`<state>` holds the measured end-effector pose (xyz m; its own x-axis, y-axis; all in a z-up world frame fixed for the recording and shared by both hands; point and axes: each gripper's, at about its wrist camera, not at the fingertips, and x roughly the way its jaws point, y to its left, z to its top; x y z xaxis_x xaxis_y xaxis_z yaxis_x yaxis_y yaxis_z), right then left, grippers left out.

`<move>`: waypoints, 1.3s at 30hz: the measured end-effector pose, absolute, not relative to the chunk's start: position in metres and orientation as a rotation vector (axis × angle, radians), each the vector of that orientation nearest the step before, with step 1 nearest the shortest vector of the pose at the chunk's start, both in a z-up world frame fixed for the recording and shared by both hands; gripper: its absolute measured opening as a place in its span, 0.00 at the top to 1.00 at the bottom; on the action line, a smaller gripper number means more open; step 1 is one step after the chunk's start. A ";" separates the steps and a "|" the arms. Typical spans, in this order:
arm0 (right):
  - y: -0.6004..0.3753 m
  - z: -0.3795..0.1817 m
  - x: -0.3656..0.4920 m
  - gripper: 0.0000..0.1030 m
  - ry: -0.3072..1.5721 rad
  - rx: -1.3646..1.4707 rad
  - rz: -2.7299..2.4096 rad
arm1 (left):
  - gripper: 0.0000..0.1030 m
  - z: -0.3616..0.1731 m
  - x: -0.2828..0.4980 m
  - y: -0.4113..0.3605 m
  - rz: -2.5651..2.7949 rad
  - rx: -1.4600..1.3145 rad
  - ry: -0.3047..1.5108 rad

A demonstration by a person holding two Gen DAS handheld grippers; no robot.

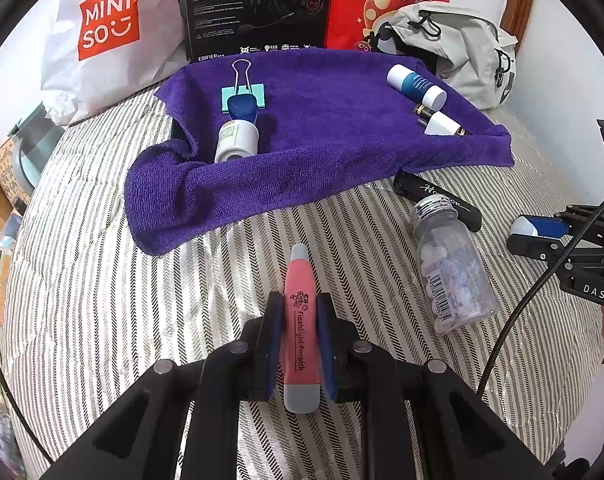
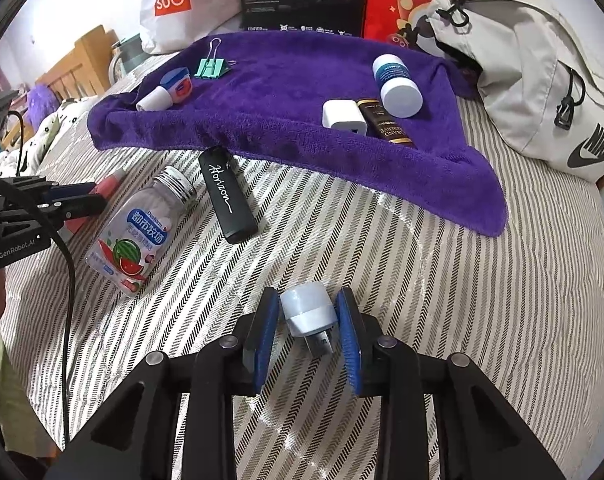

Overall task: Organize rigid objects
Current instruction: 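Set the pen beside the white jar, open left gripper while right carries the light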

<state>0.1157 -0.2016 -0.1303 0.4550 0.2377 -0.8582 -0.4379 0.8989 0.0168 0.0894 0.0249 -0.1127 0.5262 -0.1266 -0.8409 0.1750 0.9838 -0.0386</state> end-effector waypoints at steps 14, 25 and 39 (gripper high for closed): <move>-0.216 -0.119 0.111 0.76 1.039 -0.134 0.475 | 0.84 -0.110 0.076 0.048 -0.177 -0.051 1.025; -0.211 -0.132 0.114 0.76 1.038 -0.180 0.453 | 0.83 -0.113 0.074 0.031 -0.130 0.085 1.024; -0.219 -0.097 0.122 0.77 1.008 -0.127 0.506 | 0.84 -0.091 0.081 0.048 -0.148 -0.037 1.020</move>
